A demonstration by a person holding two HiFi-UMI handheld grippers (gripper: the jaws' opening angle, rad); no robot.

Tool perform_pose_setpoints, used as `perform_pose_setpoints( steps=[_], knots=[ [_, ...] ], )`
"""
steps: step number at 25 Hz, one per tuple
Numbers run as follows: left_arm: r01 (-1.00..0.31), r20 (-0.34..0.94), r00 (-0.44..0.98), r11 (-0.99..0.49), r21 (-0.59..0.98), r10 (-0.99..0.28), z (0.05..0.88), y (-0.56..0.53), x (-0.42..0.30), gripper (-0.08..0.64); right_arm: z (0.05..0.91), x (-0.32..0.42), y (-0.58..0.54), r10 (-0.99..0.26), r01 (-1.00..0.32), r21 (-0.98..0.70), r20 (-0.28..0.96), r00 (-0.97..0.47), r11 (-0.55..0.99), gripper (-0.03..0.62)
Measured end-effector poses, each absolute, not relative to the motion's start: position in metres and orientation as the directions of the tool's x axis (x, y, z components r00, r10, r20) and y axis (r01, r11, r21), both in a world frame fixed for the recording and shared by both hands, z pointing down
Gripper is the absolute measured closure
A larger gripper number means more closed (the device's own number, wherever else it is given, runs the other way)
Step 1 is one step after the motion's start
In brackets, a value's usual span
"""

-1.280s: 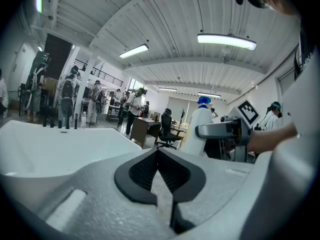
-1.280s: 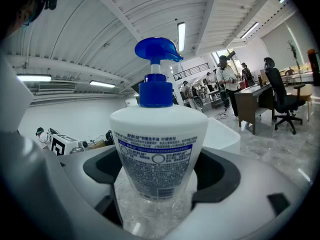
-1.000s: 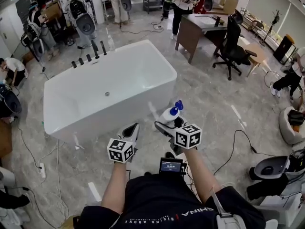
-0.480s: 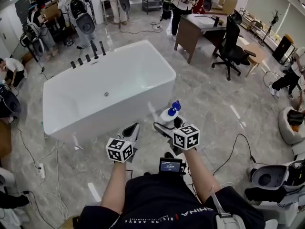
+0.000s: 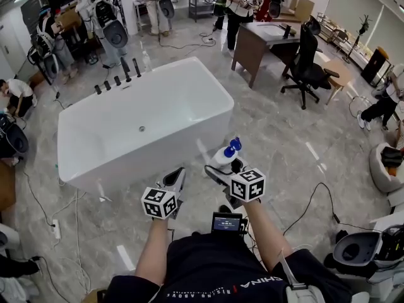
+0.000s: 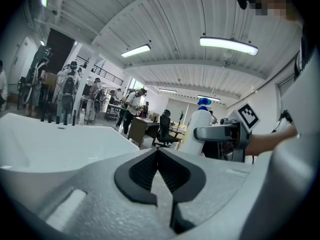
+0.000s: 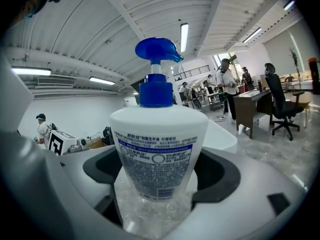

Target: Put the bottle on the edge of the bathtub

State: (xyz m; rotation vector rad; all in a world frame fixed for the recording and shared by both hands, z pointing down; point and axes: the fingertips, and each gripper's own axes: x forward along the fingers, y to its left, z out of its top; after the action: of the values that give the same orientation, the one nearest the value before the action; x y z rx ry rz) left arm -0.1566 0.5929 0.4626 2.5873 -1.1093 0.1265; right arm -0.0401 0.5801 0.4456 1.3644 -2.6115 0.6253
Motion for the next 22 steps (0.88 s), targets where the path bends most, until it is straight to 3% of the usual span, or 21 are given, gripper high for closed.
perform_pose_setpoints(
  steps=[12,22],
  knots=[
    [-0.677,0.235,0.735,-0.668,0.310,-0.636,0.485,0.571,-0.116,0.551,0.464,-0.005,0.563,-0.760,-0.824,-0.334,0.333,-0.558,0.458,0.140],
    [-0.693,0.309,0.721,-0.656,0.300,-0.621,0.496,0.478,-0.080,0.551,0.474,0.023,0.464,-0.736,-0.800,-0.376,0.336,-0.588,0.467,0.140]
  ],
)
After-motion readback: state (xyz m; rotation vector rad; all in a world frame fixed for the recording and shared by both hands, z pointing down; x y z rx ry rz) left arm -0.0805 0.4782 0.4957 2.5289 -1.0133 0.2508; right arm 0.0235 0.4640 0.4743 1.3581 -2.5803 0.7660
